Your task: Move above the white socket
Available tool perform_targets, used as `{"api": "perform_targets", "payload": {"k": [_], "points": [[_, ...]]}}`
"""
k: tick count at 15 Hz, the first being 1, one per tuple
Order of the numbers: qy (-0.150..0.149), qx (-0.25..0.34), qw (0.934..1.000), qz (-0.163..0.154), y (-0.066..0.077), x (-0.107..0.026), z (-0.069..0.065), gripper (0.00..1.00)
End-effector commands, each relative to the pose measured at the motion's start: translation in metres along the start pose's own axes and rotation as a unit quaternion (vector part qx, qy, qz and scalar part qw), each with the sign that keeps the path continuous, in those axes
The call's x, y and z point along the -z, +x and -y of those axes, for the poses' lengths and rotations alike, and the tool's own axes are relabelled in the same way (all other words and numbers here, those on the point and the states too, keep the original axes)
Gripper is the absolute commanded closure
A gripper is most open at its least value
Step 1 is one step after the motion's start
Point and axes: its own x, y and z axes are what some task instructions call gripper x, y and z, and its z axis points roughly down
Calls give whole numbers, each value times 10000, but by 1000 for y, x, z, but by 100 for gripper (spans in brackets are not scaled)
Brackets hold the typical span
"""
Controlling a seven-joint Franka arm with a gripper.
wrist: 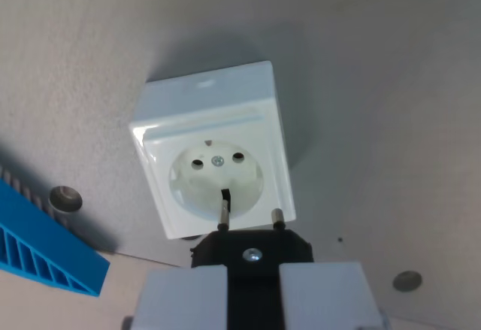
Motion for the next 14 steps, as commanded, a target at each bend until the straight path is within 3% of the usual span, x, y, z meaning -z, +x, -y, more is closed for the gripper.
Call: {"api": "perform_targets", "payload": {"k": [1,14], "points": [[-271,664,9963,-481,-6,-10,4,100],[-298,637,9963,-491,-14,-30,14,100]]}}
